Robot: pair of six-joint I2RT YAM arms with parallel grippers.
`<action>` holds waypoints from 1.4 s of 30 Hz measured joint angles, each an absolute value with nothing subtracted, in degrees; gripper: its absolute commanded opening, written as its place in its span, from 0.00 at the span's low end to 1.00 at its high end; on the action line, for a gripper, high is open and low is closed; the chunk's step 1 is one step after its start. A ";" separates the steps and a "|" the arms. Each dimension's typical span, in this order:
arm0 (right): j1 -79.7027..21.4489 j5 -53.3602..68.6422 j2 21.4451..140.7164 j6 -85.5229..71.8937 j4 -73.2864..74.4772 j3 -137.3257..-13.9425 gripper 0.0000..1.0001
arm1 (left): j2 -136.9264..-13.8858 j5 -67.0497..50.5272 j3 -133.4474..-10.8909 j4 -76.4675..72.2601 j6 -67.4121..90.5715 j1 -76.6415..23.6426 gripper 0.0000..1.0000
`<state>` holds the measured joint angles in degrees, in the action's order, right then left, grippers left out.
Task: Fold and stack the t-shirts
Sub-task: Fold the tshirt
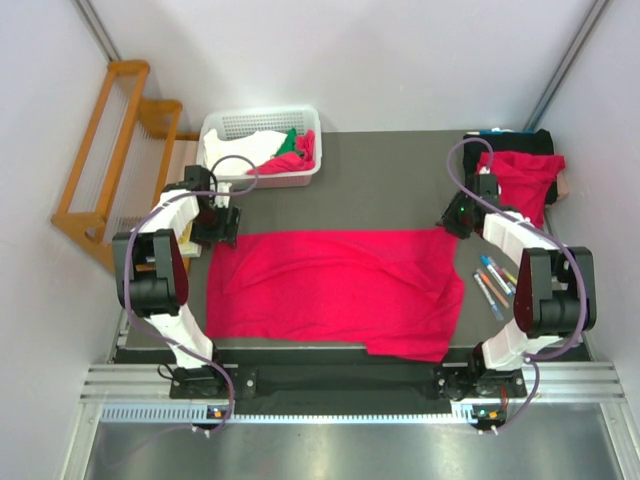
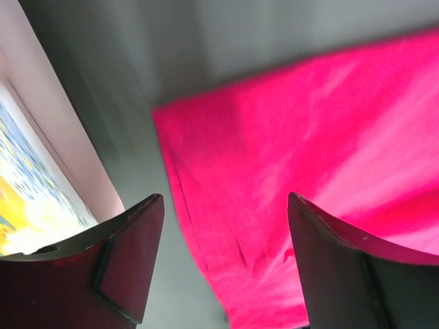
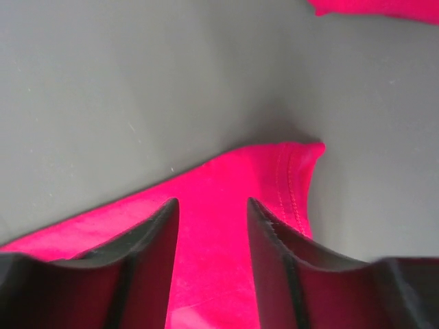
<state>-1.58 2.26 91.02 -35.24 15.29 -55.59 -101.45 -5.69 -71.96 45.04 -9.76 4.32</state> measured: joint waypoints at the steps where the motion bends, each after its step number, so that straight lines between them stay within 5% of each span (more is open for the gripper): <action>1: -1.58 2.48 91.22 -35.22 15.11 -55.59 0.26 | -102.06 -5.80 -72.97 44.93 -9.34 4.19 0.74; 5: -1.58 2.85 91.57 -35.55 14.35 -55.57 0.11 | -104.97 -6.55 -75.75 44.12 -8.27 4.03 0.70; 13: -1.32 2.87 91.57 -35.66 14.09 -55.57 0.20 | -110.24 -6.37 -77.10 43.27 -7.57 4.03 0.59; 21: -1.32 3.14 91.57 -35.64 14.06 -55.57 0.18 | -110.21 -6.11 -77.10 42.02 -7.29 4.03 0.18; 23: -1.32 3.16 91.57 -35.64 14.04 -55.55 0.17 | -110.21 -6.09 -77.06 41.89 -7.42 4.03 0.15; 36: -1.32 3.29 91.61 -35.62 13.67 -55.51 0.18 | -110.17 -5.91 -76.05 41.12 -7.62 4.03 0.15; 42: -1.32 2.57 93.17 -35.38 13.26 -55.48 0.42 | -110.15 -5.93 -76.05 41.12 -7.62 4.03 0.15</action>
<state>-1.32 2.57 93.17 -35.38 13.26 -55.48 -110.15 -5.93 -76.05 41.12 -7.62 4.03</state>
